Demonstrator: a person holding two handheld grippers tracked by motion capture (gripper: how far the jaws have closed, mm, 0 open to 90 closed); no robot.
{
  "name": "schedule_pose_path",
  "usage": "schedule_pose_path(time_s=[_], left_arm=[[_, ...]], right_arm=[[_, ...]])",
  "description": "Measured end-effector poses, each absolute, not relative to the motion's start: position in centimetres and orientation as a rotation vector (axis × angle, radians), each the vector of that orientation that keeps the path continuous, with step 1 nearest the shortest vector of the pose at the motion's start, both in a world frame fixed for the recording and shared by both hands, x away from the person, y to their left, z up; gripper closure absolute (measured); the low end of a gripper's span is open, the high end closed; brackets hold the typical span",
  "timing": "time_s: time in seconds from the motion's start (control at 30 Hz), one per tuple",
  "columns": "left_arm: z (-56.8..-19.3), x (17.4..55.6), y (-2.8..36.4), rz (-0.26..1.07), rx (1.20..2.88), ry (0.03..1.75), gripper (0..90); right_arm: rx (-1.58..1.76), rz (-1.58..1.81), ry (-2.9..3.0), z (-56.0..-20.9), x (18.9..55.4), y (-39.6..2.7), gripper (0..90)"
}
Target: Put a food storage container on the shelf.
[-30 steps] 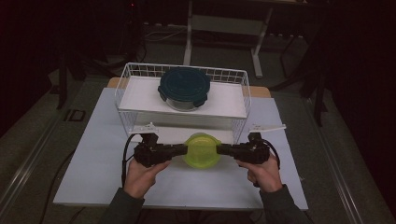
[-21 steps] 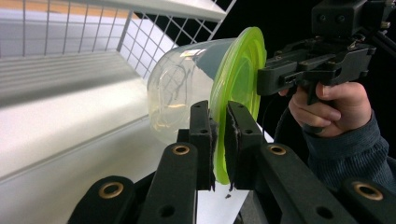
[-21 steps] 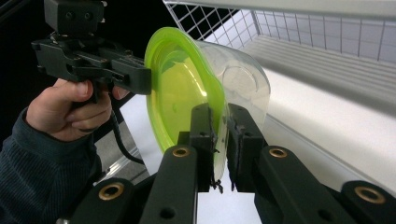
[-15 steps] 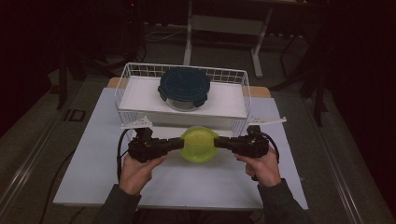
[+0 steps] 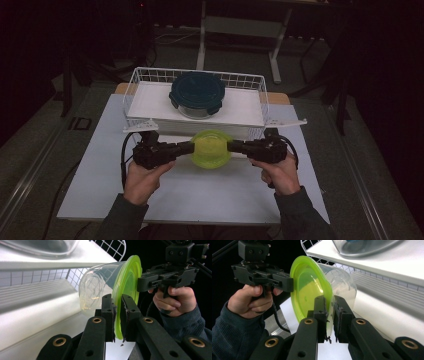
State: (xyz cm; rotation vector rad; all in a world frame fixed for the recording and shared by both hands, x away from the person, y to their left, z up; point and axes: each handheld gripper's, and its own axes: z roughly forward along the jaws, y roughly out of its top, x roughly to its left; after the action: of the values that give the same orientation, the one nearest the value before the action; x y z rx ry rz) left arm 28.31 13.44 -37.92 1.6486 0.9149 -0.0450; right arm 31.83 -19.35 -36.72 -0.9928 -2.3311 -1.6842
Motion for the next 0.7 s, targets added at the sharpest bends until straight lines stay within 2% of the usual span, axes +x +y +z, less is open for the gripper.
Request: schedule_pose_path(time_s=[0.7], left_arm=[[-33.2,28.1,14.6,0.022,1.599,0.876,82.6]], right_arm=[[-0.917,-1.8,-2.341,-31.9,32.0,-18.3,81.8]])
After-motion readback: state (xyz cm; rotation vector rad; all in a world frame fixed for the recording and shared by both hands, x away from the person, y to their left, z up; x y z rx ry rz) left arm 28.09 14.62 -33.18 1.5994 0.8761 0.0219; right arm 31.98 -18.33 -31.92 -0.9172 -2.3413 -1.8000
